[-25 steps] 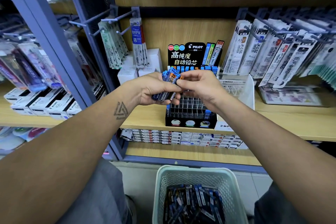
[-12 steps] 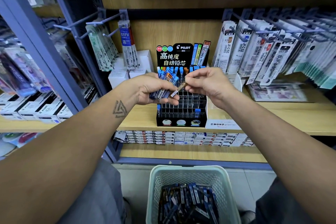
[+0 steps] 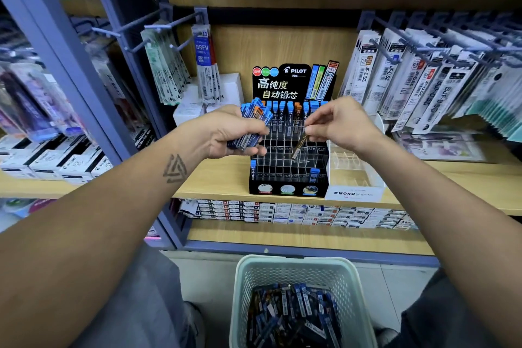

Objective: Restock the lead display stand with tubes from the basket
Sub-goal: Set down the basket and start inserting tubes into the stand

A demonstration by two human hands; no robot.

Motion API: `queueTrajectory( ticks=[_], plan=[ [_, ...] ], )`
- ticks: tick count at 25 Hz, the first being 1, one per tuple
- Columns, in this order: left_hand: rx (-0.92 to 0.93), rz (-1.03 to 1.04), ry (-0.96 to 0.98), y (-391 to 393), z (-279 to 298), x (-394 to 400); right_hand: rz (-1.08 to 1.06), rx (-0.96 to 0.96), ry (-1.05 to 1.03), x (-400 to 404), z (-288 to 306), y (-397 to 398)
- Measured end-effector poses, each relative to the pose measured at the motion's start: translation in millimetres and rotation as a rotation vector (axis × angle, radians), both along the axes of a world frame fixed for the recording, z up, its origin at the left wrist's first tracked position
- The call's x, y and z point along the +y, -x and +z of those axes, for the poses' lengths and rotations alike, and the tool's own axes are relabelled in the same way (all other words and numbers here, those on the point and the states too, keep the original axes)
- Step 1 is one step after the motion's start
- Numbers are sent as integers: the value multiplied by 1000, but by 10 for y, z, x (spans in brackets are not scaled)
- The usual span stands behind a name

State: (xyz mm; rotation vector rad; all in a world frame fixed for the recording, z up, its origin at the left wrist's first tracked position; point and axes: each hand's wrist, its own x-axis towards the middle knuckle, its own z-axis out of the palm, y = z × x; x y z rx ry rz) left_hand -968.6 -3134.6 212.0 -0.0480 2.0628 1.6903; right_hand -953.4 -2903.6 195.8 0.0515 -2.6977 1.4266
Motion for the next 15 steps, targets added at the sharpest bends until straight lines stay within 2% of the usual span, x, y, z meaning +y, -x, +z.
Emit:
queueTrajectory(
  ticks=[7,15],
  plan=[
    [-28,-111,-81,44,-18,370,-65,90,-126,269,-61,-81],
    [9,-45,-121,80,-45,473,69,109,-414,150,-181,-55]
  ],
)
